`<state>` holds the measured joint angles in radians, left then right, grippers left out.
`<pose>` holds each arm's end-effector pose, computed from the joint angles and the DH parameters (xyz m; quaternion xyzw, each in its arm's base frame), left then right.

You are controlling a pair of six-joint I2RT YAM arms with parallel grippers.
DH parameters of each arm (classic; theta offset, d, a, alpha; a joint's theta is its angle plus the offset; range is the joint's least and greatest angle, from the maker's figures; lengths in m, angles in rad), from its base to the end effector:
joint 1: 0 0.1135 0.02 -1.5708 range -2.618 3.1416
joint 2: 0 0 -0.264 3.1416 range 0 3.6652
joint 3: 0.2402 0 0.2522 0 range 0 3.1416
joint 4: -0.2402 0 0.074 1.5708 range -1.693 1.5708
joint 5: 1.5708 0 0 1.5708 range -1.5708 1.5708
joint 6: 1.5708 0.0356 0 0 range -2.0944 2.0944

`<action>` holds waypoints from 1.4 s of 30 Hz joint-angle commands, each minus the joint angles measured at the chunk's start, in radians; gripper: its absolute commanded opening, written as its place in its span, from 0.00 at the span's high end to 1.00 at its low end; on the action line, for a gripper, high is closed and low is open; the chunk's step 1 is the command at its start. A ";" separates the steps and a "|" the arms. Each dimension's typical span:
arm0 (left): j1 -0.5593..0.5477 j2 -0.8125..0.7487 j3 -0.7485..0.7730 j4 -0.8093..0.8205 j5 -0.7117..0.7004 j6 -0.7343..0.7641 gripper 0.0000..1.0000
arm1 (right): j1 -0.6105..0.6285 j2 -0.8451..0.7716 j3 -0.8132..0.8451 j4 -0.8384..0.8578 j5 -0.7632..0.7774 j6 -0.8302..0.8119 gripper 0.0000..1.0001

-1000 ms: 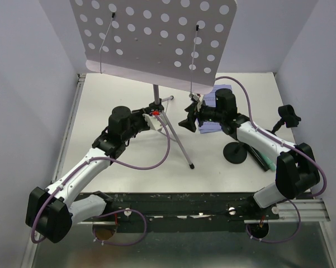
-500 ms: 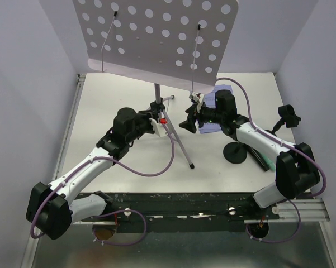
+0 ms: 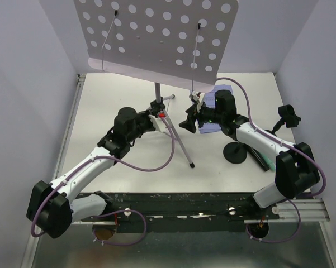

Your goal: Pack up the instrument practice props

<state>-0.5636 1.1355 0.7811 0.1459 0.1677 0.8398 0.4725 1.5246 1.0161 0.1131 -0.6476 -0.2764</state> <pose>0.2217 -0.1471 0.3016 0.5400 0.5572 0.0219 0.6305 0.2979 0.1764 0.2709 -0.4528 0.6698 0.3150 0.4972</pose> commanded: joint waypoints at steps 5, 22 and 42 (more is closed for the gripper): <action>0.126 -0.054 0.076 -0.173 0.099 -0.568 1.00 | 0.008 0.016 -0.005 0.079 -0.056 0.051 0.18; 0.275 -0.079 -0.091 0.115 0.251 -1.244 1.00 | 0.012 0.154 0.211 -0.069 -0.015 0.123 0.19; 0.505 -0.029 -0.074 -0.118 0.376 -1.247 0.31 | 0.025 0.407 0.418 -0.037 -0.090 -0.279 0.15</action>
<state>-0.0650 1.1576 0.6453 0.2230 0.6479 -0.6338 0.4919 1.8698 1.3785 0.0532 -0.7063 -0.3748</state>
